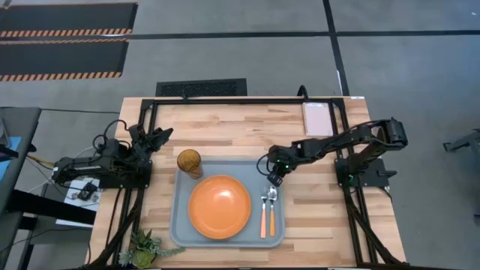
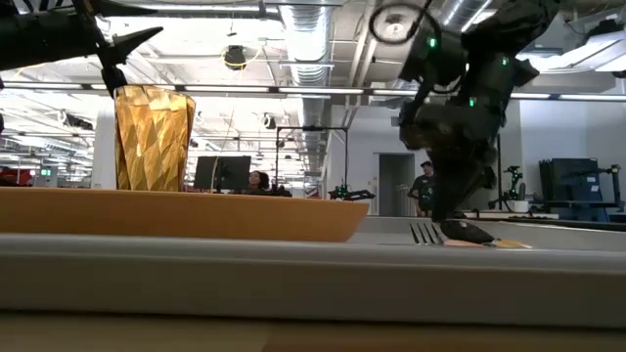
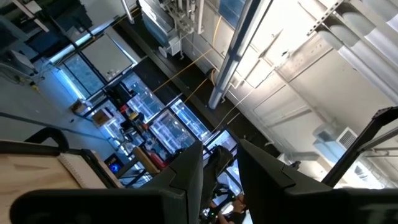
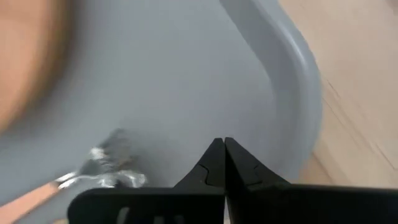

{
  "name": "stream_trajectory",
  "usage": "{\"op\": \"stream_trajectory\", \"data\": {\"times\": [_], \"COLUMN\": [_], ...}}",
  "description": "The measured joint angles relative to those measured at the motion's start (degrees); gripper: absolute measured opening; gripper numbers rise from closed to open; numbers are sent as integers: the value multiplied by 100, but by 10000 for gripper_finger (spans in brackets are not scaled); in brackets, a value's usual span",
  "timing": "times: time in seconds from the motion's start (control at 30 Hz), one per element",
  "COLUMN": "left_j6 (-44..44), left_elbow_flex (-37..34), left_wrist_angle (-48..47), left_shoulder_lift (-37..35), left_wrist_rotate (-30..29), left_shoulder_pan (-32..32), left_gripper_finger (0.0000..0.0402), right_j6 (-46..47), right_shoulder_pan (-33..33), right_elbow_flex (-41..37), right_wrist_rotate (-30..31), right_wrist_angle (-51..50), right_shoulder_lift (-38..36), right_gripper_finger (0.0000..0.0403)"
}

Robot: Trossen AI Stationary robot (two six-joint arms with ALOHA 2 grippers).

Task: Pick and place plate/cup/fork/spoon on tray
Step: Adjust the gray serving tray, then return to Home Position

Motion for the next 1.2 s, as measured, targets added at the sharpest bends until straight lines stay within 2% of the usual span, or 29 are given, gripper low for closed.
{"op": "stream_trajectory", "data": {"times": [0.2, 0.33, 0.4, 0.5, 0.6, 0.7, 0.8, 0.9, 1.03, 1.2], "left_j6": [38, 624, 939, 851, 847, 1035, 1428, 1539, 1260, 1004], "left_elbow_flex": [0, 2, 2, 2, 2, -2, -1, 2, 2, 2], "left_wrist_angle": [20, -138, -404, -913, -1628, -1803, -1514, -1551, -1735, -2059], "left_shoulder_lift": [-1, -2, -2, -2, 0, -2, -15, -13, -13, -13], "left_wrist_rotate": [8, 255, 321, 313, 214, -78, -49, 21, -24, 42], "left_shoulder_pan": [0, -2, 0, 0, -2, -2, 0, 0, 0, 0], "left_gripper_finger": [87, 87, 87, 87, 87, 87, 87, 87, 87, 87], "right_j6": [-344, -1038, -1243, -1467, -1163, -1675, -2169, -2041, -1657, -1581], "right_shoulder_pan": [-85, -5, 61, 55, 113, 489, 886, 1079, 1212, 1268], "right_elbow_flex": [168, 182, 197, 198, 146, -268, -877, -1614, -2602, -3446], "right_wrist_rotate": [-13, -148, 230, 1138, 1635, 1763, 1816, 2067, 2287, 2278], "right_wrist_angle": [5, 433, 330, -615, -1439, -749, 246, 742, 1269, 1762], "right_shoulder_lift": [-605, -1633, -2277, -3193, -3950, -4707, -5491, -6297, -7477, -8465], "right_gripper_finger": [6, 19, 29, 35, 36, 36, 37, 37, 37, 37]}}
